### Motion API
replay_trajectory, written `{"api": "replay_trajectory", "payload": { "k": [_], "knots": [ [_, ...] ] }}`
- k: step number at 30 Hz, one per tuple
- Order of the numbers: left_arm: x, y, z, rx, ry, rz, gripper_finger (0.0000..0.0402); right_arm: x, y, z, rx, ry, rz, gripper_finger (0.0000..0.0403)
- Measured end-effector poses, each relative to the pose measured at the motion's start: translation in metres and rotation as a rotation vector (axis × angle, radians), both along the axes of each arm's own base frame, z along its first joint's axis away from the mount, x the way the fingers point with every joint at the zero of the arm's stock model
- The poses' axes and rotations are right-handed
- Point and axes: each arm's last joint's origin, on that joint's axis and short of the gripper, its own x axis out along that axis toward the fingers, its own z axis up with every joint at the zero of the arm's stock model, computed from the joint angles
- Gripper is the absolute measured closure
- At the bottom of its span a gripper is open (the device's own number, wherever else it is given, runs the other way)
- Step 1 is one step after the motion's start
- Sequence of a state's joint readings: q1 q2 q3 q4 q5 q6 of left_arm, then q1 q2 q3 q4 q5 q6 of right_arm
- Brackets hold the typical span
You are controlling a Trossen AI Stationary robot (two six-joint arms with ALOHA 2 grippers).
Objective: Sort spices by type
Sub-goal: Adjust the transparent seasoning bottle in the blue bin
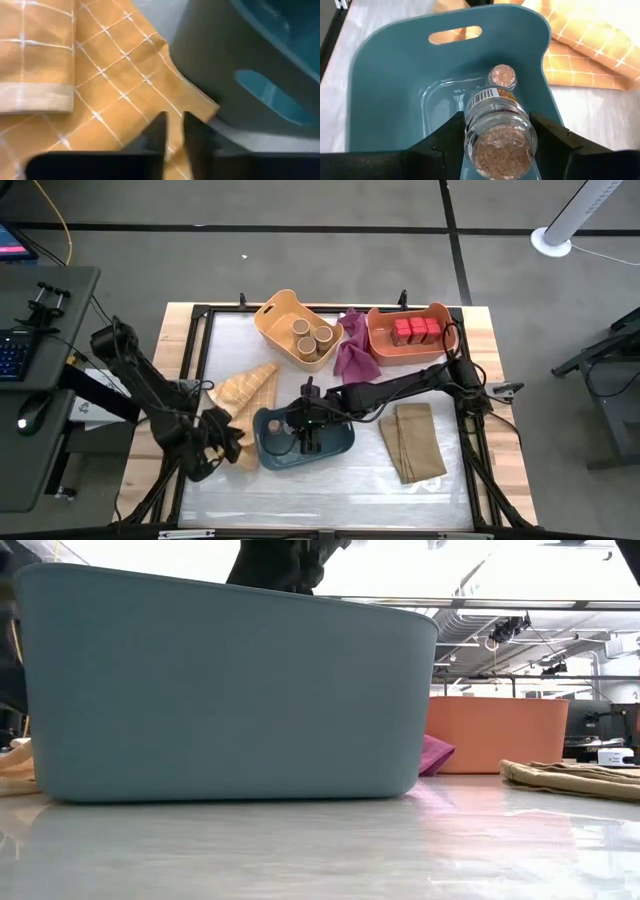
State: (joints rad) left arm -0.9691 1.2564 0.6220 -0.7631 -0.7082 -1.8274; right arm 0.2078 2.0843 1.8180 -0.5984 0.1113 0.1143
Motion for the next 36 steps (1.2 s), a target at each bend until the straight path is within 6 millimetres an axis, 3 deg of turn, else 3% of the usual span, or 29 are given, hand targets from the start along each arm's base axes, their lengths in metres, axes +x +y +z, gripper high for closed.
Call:
{"api": "replay_trajectory", "payload": {
  "k": [2, 8, 21, 28, 36],
  "knots": [
    [0.004, 0.005, -0.007, -0.006, -0.007, 0.013, 0.0388, 0.001, -0.001, -0.003, -0.006, 0.009, -0.003, 0.0224],
    [0.02, 0.013, -0.012, -0.001, 0.001, -0.025, 0.0398, -0.004, -0.004, -0.007, -0.061, 0.067, -0.035, 0.0224],
    [0.061, 0.037, -0.006, 0.073, 0.01, -0.181, 0.0401, -0.012, 0.003, -0.012, -0.07, 0.154, 0.002, 0.0224],
    [0.083, 0.052, 0.002, 0.081, -0.078, -0.206, 0.0401, -0.018, 0.002, -0.015, -0.096, 0.22, -0.002, 0.0224],
    [0.09, 0.057, 0.005, 0.061, -0.116, -0.211, 0.0401, -0.023, 0.0, -0.032, -0.138, 0.347, -0.025, 0.0224]
  ]
}}
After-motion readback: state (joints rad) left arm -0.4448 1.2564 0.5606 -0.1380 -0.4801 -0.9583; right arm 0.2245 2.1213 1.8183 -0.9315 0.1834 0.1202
